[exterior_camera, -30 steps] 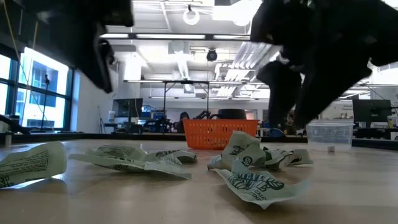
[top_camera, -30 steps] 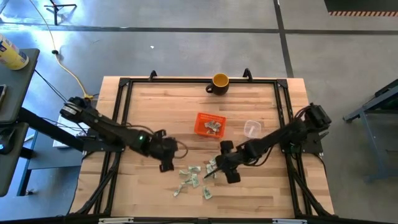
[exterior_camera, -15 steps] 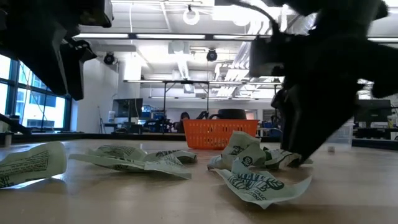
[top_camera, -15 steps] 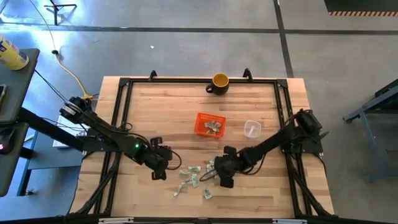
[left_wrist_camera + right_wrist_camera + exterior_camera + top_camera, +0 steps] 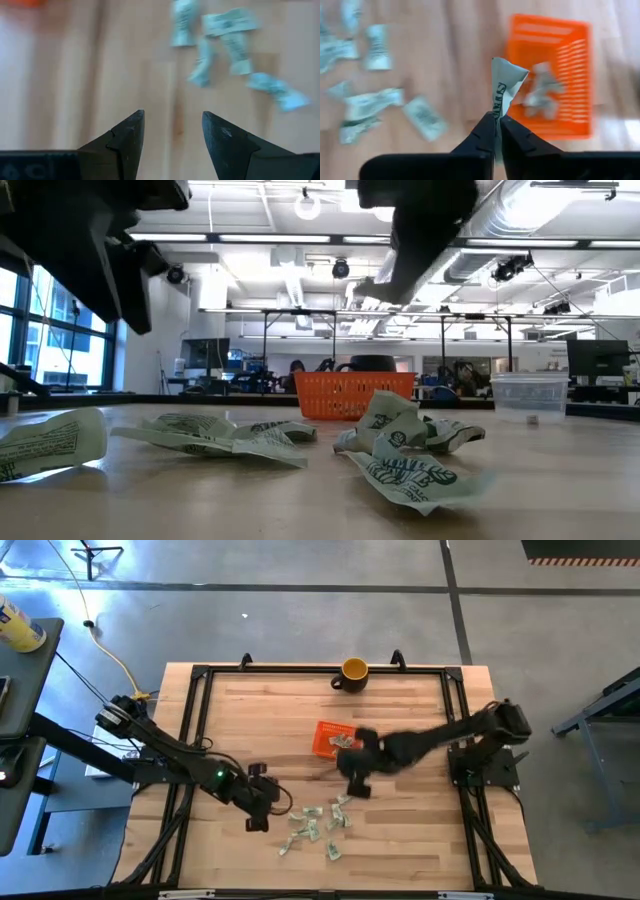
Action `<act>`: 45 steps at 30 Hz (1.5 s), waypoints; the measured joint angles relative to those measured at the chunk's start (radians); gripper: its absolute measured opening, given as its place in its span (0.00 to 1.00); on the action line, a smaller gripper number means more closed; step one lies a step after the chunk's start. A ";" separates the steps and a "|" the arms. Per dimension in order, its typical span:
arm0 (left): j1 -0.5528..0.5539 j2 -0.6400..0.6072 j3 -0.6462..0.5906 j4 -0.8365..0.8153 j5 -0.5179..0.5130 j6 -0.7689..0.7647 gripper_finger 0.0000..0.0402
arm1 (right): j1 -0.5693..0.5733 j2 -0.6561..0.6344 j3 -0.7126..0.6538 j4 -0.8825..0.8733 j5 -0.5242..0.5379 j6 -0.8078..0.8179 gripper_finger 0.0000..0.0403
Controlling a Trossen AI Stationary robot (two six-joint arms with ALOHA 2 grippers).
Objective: Pick and place items into bin
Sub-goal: Put the white stevia packet into the orange bin
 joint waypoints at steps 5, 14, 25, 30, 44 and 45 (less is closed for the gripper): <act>0.013 0.033 -0.119 0.305 0.041 0.082 0.58 | -0.236 -0.011 -0.020 -0.037 -0.191 -0.158 0.06; 0.068 0.176 -0.122 0.467 0.068 0.131 0.68 | -0.313 0.016 -0.044 0.016 -0.251 -0.379 0.44; 0.082 0.304 0.011 0.401 0.227 0.146 0.66 | -0.302 -0.099 -0.044 -0.021 -0.204 -0.436 0.73; 0.084 0.342 0.016 0.380 0.167 0.158 0.55 | -0.301 -0.222 -0.043 -0.049 -0.120 -0.397 0.71; 0.270 0.263 0.232 0.022 0.192 0.527 0.09 | -0.207 -0.522 -0.042 -0.359 0.187 -0.038 0.66; 0.294 0.253 0.264 0.001 0.173 0.581 0.07 | -0.193 -0.524 -0.042 -0.374 0.201 -0.013 0.66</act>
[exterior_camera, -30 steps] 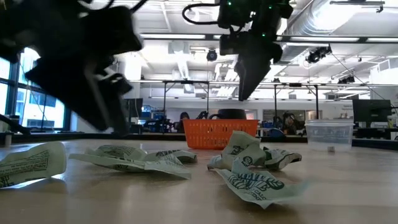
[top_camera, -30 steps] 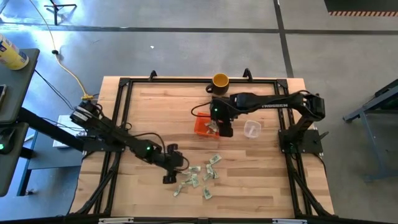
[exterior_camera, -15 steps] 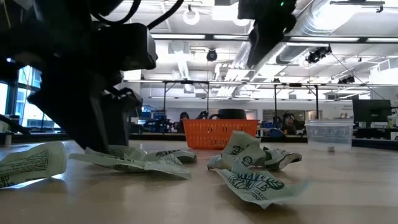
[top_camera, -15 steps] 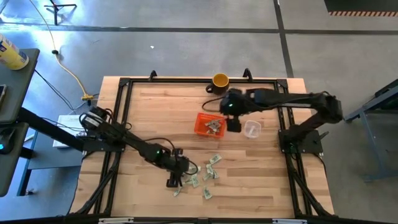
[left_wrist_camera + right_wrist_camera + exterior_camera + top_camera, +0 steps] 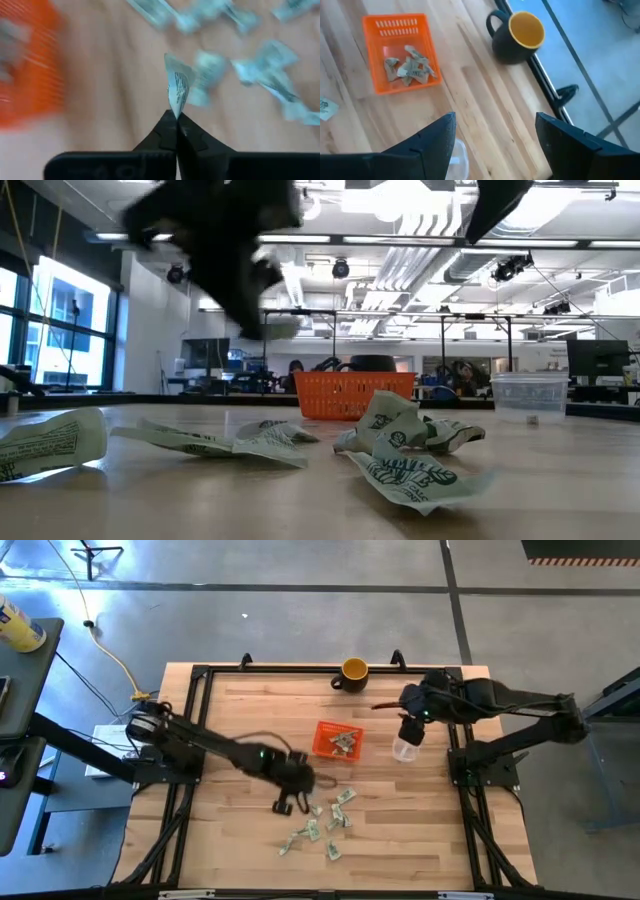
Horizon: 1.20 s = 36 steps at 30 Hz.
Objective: Pick and place items into bin
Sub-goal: Put the white stevia packet into the orange bin
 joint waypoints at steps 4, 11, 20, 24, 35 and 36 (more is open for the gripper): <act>0.149 -0.002 0.103 0.027 -0.027 0.197 0.06 | 0.058 -0.002 0.000 -0.042 0.034 0.094 0.66; 0.376 0.068 0.119 0.172 0.115 0.295 0.21 | 0.191 0.012 0.000 -0.076 0.091 0.221 0.65; 0.356 0.036 0.122 0.076 0.078 0.213 0.49 | 0.303 0.030 -0.262 0.144 -0.098 0.177 0.65; 0.290 -0.028 0.122 -0.125 0.080 -0.025 0.56 | 0.360 0.046 -0.473 0.519 -0.279 0.014 0.66; -0.050 -0.131 0.004 -0.156 -0.080 -0.372 0.51 | 0.334 0.410 -0.465 0.988 -0.465 -0.221 0.65; -0.073 -0.138 -0.024 -0.151 -0.089 -0.410 0.50 | 0.328 0.447 -0.444 0.987 -0.477 -0.221 0.65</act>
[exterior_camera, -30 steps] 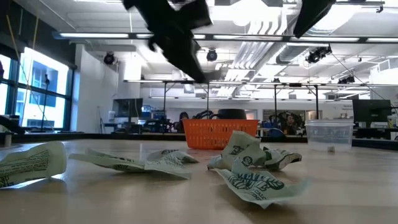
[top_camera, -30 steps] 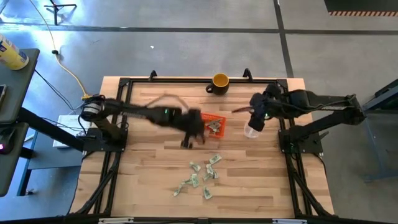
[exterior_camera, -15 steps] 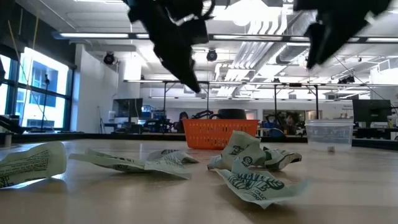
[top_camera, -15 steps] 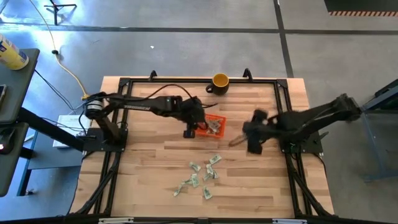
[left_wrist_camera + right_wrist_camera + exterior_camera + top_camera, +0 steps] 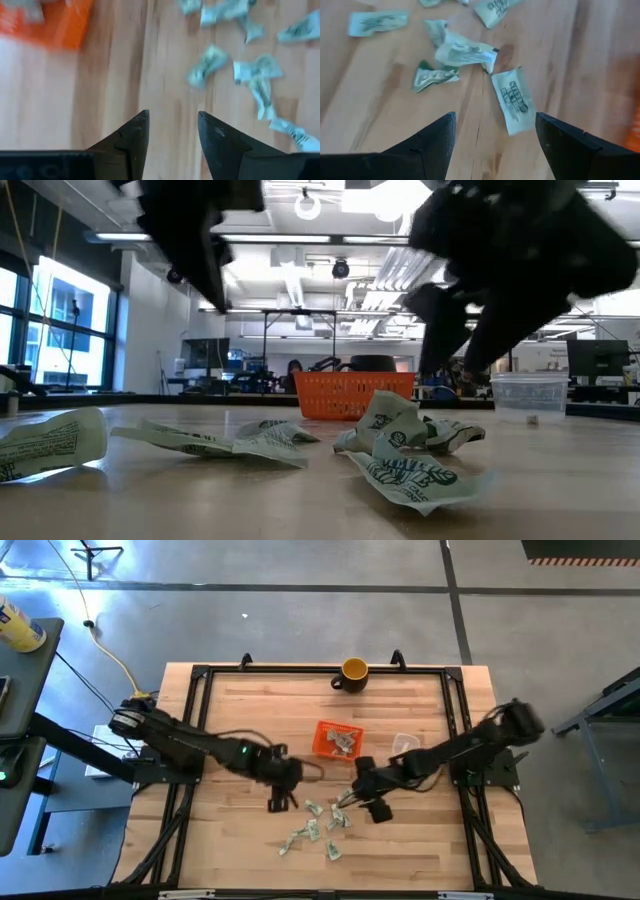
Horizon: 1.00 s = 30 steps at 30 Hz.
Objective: Pick and place items into bin
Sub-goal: Put the white stevia packet into the orange bin
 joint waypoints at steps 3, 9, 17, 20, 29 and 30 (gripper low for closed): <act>-0.059 -0.016 -0.072 0.019 -0.032 -0.105 0.48 | -0.013 0.107 0.062 -0.003 0.006 0.002 0.65; -0.152 -0.033 -0.150 0.068 -0.048 -0.245 0.48 | -0.031 0.254 0.140 -0.031 0.018 0.017 0.65; -0.226 -0.032 -0.159 0.076 -0.124 -0.341 0.48 | -0.054 0.283 0.180 -0.100 0.018 0.041 0.28; -0.224 -0.032 -0.159 0.076 -0.146 -0.342 0.48 | -0.056 0.269 0.204 -0.172 0.062 0.050 0.06; -0.162 -0.028 -0.252 0.343 -0.168 -0.129 0.48 | -0.082 0.042 0.316 -0.403 0.205 0.101 0.01; -0.148 -0.027 -0.279 0.430 -0.145 -0.078 0.48 | -0.099 0.017 0.316 -0.403 0.214 0.095 0.02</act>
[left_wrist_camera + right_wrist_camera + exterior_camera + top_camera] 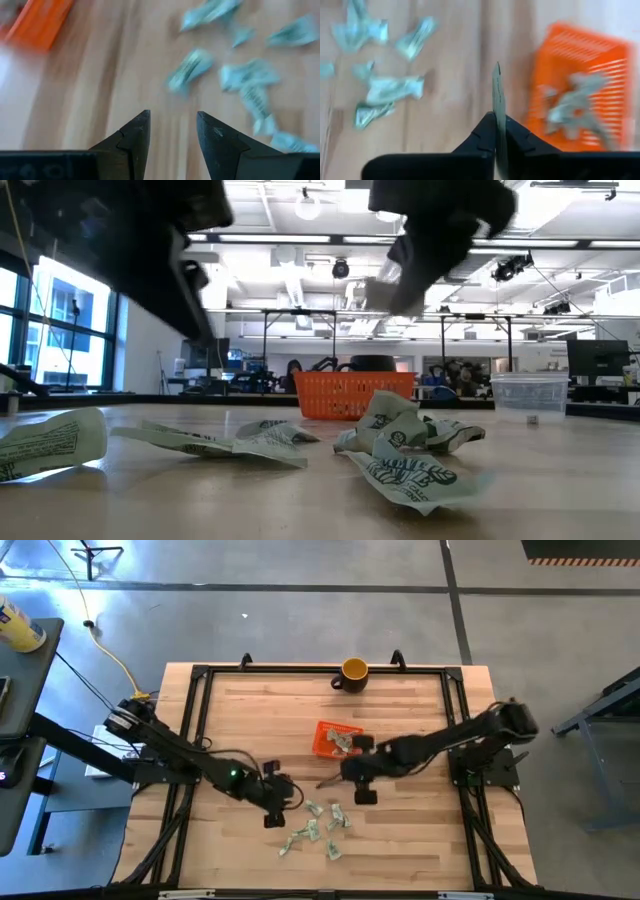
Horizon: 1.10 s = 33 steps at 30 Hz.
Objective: Pick and place items into bin
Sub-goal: Put the white stevia packet into the orange bin
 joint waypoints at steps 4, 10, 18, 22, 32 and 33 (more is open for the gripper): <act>0.068 0.036 -0.078 0.254 0.103 0.175 0.48 | -0.106 -0.039 -0.004 -0.009 0.024 -0.063 0.03; 0.152 0.112 -0.054 0.287 0.206 0.280 0.48 | -0.275 0.048 -0.003 0.102 -0.142 -0.148 0.03; 0.159 0.139 0.075 0.200 0.275 0.340 0.60 | -0.300 0.062 -0.002 0.032 -0.105 -0.132 0.45; 0.161 0.139 0.084 0.131 0.274 0.378 0.67 | -0.256 -0.001 -0.002 -0.001 -0.104 -0.185 0.68; 0.161 0.263 0.097 0.157 0.338 0.514 0.65 | -0.120 -0.216 -0.171 -0.079 0.040 -0.064 0.83; 0.161 0.285 0.109 0.165 0.316 0.517 0.64 | -0.108 -0.237 -0.192 -0.080 0.050 -0.032 0.83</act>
